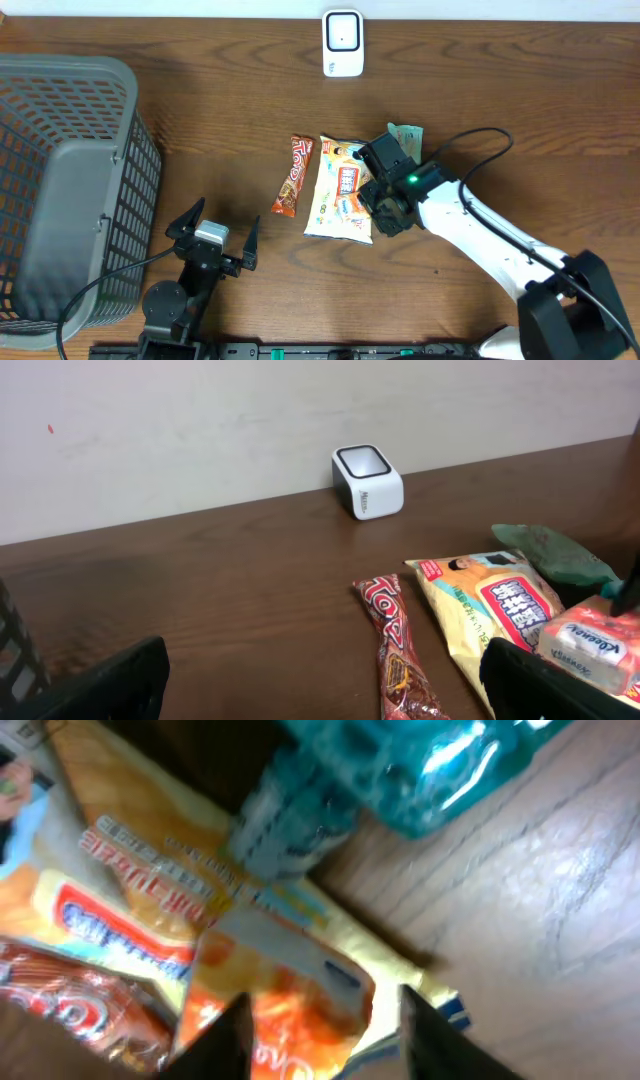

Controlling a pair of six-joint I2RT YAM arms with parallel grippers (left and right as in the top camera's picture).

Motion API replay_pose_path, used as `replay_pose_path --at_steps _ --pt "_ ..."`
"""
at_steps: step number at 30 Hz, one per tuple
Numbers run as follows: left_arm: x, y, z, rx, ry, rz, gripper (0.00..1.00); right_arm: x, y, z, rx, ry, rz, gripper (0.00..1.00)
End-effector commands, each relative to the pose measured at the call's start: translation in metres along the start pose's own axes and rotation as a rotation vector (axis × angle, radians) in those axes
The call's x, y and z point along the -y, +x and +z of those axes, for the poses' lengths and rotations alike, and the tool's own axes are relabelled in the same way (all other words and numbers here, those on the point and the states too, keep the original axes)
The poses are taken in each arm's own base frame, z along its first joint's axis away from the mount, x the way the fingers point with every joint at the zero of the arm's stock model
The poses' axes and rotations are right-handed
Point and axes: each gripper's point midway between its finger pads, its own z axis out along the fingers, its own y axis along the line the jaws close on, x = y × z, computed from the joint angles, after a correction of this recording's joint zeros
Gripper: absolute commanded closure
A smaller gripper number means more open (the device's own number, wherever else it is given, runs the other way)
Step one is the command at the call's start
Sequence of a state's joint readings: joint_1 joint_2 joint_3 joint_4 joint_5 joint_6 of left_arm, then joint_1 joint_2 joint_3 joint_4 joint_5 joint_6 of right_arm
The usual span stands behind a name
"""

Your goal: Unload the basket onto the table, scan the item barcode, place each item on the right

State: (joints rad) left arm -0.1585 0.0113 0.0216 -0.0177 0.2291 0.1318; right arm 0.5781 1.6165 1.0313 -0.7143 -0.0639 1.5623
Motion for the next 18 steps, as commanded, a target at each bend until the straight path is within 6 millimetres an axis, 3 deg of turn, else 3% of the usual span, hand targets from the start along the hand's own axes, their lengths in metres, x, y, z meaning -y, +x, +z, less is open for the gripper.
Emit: replay_pose_path --at_steps 1,4,9,13,18 --pt "0.002 0.016 0.001 -0.049 0.008 0.002 0.01 -0.009 0.004 -0.025 -0.016 -0.084 -0.091 0.49" --pt "0.002 0.016 0.001 -0.049 0.008 0.002 0.01 -0.015 0.005 -0.047 -0.006 -0.149 -0.129 0.44" --pt "0.002 0.016 0.001 -0.049 0.008 0.002 0.01 -0.024 0.005 -0.079 0.039 -0.252 -0.324 0.22" --pt "0.002 0.016 0.001 -0.049 0.008 0.002 0.01 -0.033 0.005 -0.088 0.088 -0.3 -0.576 0.12" --pt "0.002 0.016 0.001 -0.049 0.008 0.002 0.01 -0.032 0.005 -0.087 0.109 -0.29 -0.72 0.01"
